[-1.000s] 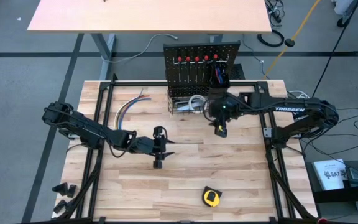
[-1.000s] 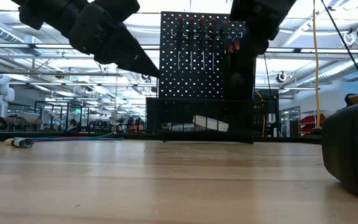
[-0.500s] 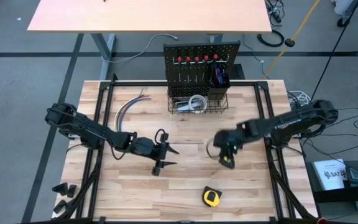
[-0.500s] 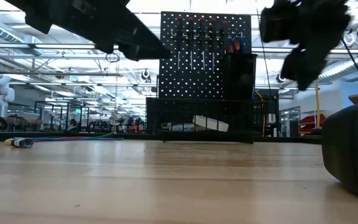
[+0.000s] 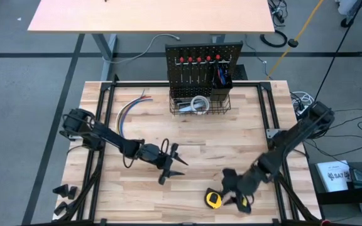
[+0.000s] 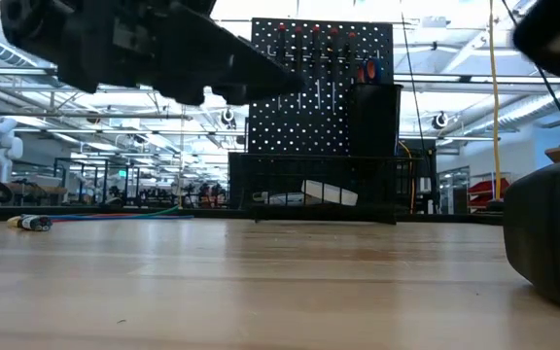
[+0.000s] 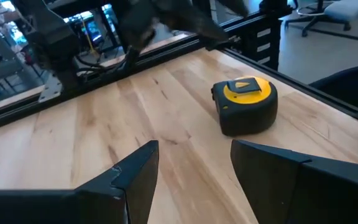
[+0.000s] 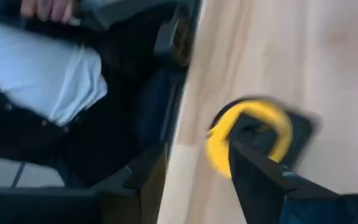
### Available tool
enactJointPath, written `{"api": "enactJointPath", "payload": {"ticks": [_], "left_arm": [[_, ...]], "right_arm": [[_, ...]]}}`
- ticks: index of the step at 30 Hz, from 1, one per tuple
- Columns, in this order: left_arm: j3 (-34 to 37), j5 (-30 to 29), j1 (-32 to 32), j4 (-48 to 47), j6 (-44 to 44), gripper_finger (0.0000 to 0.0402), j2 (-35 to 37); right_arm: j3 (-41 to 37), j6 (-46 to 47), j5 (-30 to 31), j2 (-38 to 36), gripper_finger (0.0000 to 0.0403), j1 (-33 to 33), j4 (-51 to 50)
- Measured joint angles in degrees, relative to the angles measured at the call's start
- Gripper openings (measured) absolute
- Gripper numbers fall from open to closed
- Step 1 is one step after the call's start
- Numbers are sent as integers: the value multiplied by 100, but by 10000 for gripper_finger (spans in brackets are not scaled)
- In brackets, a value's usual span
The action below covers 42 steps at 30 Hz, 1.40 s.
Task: Hang tools onto peg board
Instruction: Hang the tape measure on the wire basket on the pegboard
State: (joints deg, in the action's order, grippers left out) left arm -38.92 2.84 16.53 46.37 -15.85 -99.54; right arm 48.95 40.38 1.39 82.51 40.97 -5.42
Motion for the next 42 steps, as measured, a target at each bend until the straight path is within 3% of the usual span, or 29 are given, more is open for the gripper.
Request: {"api": "enactJointPath", "payload": {"ticks": [5,11,20,30,36,39,42], "left_arm": [[-104,249,0,240,121,208,-355],[-721,868,-66,-380,651,208,-778],[-1415,1257,-68,-1371,631,208,-1344],[-1445,715,-138,-1488,646,208,-1373],[-1446,219,-332,-2335,649,208,-1198],[-1447,-281,-452,-2835,653,208,-1031],[-1429,-1174,-584,-3333,789,208,-828]], "right_arm": [[0,246,-104,705,139,498,145],[0,659,-964,1342,90,476,182],[0,-569,-955,1763,6,88,742],[0,-1464,644,1776,2,-544,555],[0,-1781,1456,1776,1,-1103,347],[0,-1883,1949,1776,1,-1430,382],[0,-1879,2120,1776,1,-1753,351]]}}
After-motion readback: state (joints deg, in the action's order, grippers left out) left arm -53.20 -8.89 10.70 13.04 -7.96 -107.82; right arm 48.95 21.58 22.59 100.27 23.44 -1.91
